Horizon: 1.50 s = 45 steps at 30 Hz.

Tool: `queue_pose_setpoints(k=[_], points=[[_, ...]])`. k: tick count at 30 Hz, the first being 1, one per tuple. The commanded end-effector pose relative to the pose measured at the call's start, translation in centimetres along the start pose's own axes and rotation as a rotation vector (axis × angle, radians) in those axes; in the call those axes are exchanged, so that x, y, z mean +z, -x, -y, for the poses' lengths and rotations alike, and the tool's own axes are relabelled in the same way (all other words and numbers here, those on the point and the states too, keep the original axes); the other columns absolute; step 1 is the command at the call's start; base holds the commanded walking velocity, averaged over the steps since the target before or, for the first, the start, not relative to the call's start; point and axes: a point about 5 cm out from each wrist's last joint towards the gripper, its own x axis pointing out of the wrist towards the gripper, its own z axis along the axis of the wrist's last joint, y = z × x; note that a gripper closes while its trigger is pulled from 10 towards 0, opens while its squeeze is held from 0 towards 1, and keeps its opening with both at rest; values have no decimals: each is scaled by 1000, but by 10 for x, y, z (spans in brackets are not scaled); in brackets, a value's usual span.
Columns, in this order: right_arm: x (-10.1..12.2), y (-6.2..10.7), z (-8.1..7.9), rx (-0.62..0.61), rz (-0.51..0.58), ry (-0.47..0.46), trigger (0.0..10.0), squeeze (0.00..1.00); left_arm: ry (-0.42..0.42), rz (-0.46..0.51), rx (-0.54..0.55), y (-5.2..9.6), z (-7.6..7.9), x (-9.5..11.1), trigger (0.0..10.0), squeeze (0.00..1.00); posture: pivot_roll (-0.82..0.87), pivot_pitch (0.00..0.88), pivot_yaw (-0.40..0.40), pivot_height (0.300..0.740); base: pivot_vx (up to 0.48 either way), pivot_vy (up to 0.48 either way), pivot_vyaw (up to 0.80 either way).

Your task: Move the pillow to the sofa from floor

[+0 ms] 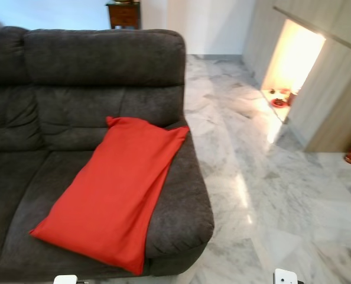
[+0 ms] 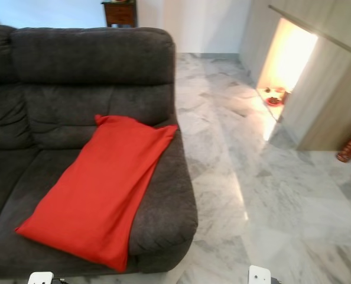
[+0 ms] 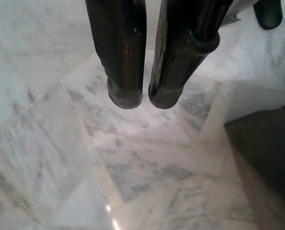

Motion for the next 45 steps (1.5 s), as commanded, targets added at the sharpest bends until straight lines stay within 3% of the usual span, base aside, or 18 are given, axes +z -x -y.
queue_pose_setpoints(k=[1,4,8,15,20,27,40,45], points=[[-4,1,0,-3,-15,-3,10000,0,-23,-19,-2,1,0,-3,10000,0,100,69,6,740,0,0,-800],[-8,1,0,0,-24,-3,10000,0,-153,-35,-20,2,3,-6,10000,0,96,70,9,740,0,-320,-800],[-9,2,0,1,-27,-1,10000,0,-70,-51,8,3,0,-10,10000,0,89,68,8,740,0,-360,0],[-11,2,5,-13,-30,-7,10000,0,-48,-53,-32,3,6,-11,10000,0,85,57,4,740,0,0,-343],[-12,2,5,-11,-33,-4,10000,0,-48,-55,-32,3,7,-12,10000,0,84,47,1,740,0,0,0],[-11,2,2,-5,-33,-4,10000,0,-51,-60,-37,3,6,-13,10000,0,84,28,4,740,0,0,-800],[-6,1,1,-4,-6,-20,10000,0,-44,-47,-19,2,4,-10,10000,0,98,57,3,740,0,0,-246],[-4,1,-5,38,12,40,10000,0,-33,-53,-8,3,4,-11,10000,0,103,68,3,740,0,0,99]])
